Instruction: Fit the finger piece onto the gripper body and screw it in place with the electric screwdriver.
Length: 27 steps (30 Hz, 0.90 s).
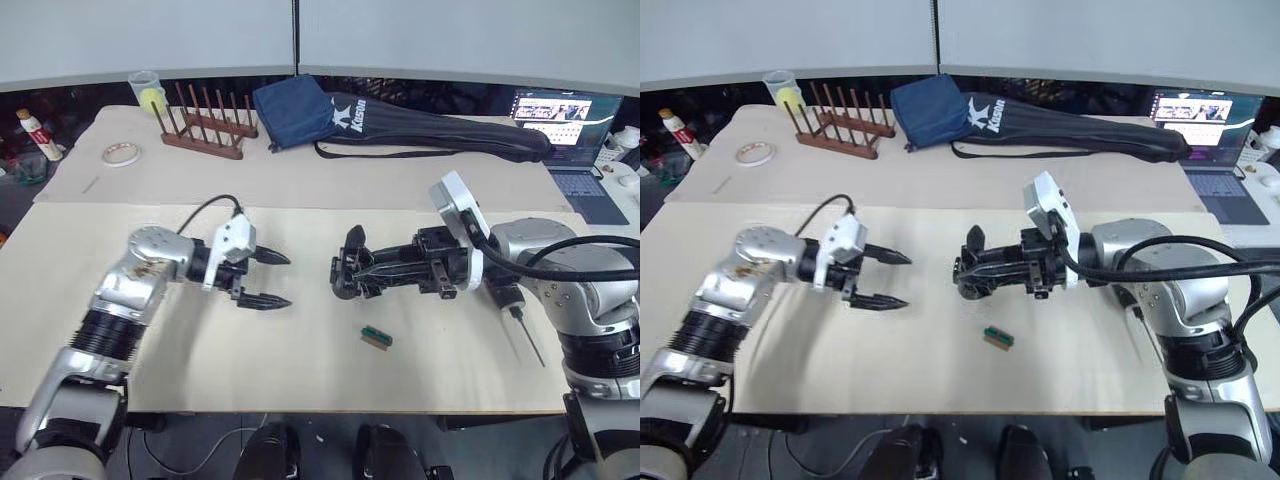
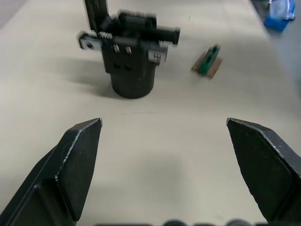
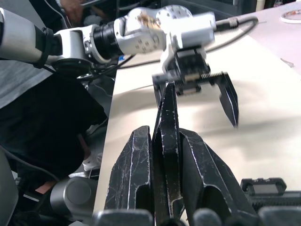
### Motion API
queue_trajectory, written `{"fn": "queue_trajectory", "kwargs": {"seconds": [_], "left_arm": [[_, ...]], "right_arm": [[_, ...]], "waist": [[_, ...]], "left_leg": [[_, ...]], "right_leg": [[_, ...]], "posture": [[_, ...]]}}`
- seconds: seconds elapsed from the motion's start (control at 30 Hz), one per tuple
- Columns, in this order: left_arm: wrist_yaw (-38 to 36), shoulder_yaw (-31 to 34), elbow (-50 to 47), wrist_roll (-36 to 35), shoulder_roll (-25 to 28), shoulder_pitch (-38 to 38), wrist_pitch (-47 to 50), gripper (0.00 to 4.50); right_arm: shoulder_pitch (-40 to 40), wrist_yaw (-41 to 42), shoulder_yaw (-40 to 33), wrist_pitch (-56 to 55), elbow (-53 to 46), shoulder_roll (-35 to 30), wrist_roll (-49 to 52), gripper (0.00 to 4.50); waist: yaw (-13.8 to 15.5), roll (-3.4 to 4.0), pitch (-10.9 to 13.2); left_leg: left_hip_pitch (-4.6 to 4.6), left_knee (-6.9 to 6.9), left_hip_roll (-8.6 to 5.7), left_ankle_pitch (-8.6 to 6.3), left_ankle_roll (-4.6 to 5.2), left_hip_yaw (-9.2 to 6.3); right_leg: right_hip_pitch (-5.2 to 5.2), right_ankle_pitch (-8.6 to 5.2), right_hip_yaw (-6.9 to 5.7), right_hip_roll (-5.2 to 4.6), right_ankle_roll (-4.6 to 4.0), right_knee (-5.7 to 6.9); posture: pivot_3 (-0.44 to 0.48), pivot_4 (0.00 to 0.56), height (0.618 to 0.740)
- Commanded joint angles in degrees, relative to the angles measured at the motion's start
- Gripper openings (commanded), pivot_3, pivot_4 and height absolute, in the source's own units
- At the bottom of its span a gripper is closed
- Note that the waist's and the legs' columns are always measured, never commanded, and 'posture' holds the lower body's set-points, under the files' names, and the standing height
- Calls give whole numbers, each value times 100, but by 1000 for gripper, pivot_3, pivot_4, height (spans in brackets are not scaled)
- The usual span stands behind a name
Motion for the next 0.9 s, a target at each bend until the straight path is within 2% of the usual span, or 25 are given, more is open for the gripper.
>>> {"fn": "queue_trajectory", "kwargs": {"seconds": [0.03, 0.27, 0.43, 0.67, 0.77, 0.87, 0.9], "left_arm": [[191, -88, 683, 432, -458, -289, -671, 4500], [474, -125, 1901, 811, -1597, -642, -1282, 4500], [614, -96, 2382, 1019, -2016, -787, -1533, 4500], [726, 18, 2862, 1111, -2311, -961, -1765, 4500], [681, 42, 2928, 1104, -2360, -968, -1765, 3670], [588, 57, 2923, 1124, -2383, -943, -1793, 2277], [575, 55, 2910, 1140, -2386, -930, -1795, 2276]], "right_arm": [[123, -116, -264, -146, -315, -61, 70, 350], [349, -401, -376, -47, -580, -83, 177, 350], [508, -561, -450, 18, -733, -134, 298, 350], [688, -774, -540, 92, -914, -164, 475, 350], [775, -797, -545, 47, -952, -174, 475, 350], [852, -751, -504, -135, -936, -146, 342, 350], [866, -729, -498, -254, -905, -93, 291, 350]], "waist": [[-6, 0, 0], [-5, -1, 0], [-7, -2, 1], [-8, -3, 1], [-9, -3, 0], [-8, -3, 1], [-8, -3, 1]], "left_leg": [[-11, 3, 0, 0, 1, 1], [-21, 9, -5, 0, 6, -1], [-21, 11, -2, -2, 10, -5], [-22, 14, 0, -7, 18, -7], [-21, 15, 1, -8, 20, -8], [-21, 16, 0, -8, 20, -8], [-22, 16, 0, -8, 21, -8]], "right_leg": [[-9, 1, -1, 0, 0, 2], [-14, 2, -4, 1, 3, 5], [-14, 3, -4, 1, 4, 5], [-14, 4, -4, 1, 4, 4], [-12, 4, -4, 1, 4, 4], [-12, 4, -4, 1, 5, 4], [-12, 4, -4, 1, 5, 4]], "posture": [[0, 150, 740], [0, 150, 740], [0, 150, 740], [0, 150, 740], [0, 150, 740], [0, 150, 740], [0, 150, 740]]}}
